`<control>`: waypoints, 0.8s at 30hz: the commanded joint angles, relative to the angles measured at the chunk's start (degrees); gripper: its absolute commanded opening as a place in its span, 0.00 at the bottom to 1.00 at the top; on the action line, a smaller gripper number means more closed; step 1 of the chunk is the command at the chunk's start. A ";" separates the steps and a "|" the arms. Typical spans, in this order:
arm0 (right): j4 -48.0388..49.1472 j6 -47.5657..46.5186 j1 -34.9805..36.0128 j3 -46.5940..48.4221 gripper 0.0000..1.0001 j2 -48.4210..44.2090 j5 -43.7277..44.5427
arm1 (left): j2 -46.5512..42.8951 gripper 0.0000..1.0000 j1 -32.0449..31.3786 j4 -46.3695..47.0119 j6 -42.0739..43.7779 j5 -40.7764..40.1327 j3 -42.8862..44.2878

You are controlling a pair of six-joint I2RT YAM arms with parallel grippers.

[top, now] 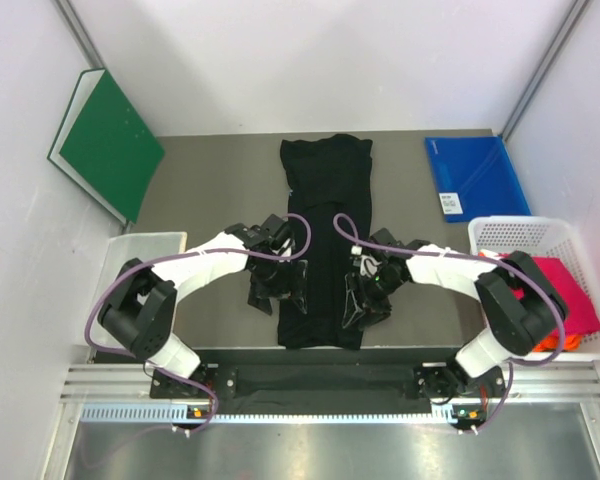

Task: Fold and stack the t-shirts
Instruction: Rotate the tshirt 90 degrees

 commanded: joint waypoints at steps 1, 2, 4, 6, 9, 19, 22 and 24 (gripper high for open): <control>-0.67 -2.30 3.64 3.43 0.52 3.88 2.19 | -3.23 0.97 -0.27 1.08 -1.55 -1.03 -1.07; -0.41 -2.48 4.17 3.78 0.51 5.01 2.46 | -3.32 0.97 -0.19 0.99 -1.64 -1.12 -1.16; -0.40 -2.48 5.49 4.92 0.50 6.16 2.55 | -3.67 0.97 -0.19 0.81 -1.82 -1.29 -1.24; -0.49 -2.57 6.63 6.15 0.45 7.75 2.46 | -4.02 0.97 -0.19 0.38 -2.08 -1.73 -1.24; -1.19 -2.74 7.51 7.56 0.17 8.45 2.46 | -4.28 0.97 -0.19 -0.06 -2.26 -2.26 -1.42; -15.24 -4.76 7.52 14.33 0.00 0.73 8.60 | -3.32 0.97 -0.19 -0.51 -2.00 -3.75 -1.51; -16.92 -4.85 7.43 17.05 0.00 -0.60 8.88 | -2.35 0.97 -0.19 -0.59 -1.64 -4.02 -0.81; -16.84 -4.68 7.52 19.07 0.00 -0.51 8.09 | -1.57 0.97 -0.27 -0.59 -1.38 -4.28 -0.19</control>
